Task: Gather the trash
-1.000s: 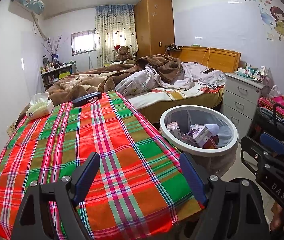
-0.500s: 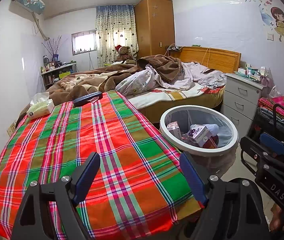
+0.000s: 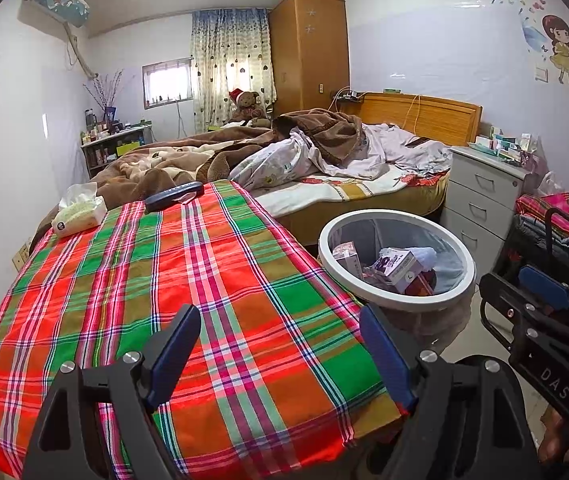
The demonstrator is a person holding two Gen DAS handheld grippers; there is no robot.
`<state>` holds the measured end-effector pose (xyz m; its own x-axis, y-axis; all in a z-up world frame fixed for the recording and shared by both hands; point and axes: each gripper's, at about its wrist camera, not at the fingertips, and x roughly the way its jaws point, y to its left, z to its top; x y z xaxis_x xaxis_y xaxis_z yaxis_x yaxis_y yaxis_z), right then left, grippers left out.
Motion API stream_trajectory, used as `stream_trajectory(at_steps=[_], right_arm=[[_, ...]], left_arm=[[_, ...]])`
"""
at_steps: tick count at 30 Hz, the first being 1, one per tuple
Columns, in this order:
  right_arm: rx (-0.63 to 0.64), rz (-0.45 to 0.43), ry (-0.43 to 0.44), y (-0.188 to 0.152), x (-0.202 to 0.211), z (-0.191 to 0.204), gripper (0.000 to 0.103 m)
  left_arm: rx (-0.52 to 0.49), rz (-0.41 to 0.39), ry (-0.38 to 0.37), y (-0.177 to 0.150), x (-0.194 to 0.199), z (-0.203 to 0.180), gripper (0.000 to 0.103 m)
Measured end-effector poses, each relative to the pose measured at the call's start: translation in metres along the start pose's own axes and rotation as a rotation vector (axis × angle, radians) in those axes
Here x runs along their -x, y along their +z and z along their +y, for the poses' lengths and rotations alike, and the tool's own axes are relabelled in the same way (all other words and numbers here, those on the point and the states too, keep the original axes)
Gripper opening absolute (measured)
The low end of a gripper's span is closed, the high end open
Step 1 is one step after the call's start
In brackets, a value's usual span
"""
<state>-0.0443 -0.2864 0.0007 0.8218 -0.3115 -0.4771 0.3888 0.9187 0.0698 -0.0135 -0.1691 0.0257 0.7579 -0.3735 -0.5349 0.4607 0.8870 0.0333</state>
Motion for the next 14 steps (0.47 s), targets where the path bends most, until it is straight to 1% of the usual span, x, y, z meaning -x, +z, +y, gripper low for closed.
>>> stream_trajectory(at_steps=[14], right_arm=[[0.000,0.002,-0.002,-0.0002,0.0001,0.0001,0.060]], left_arm=[[-0.001,0.003,-0.013,-0.0006,-0.0009,-0.0006,0.082]])
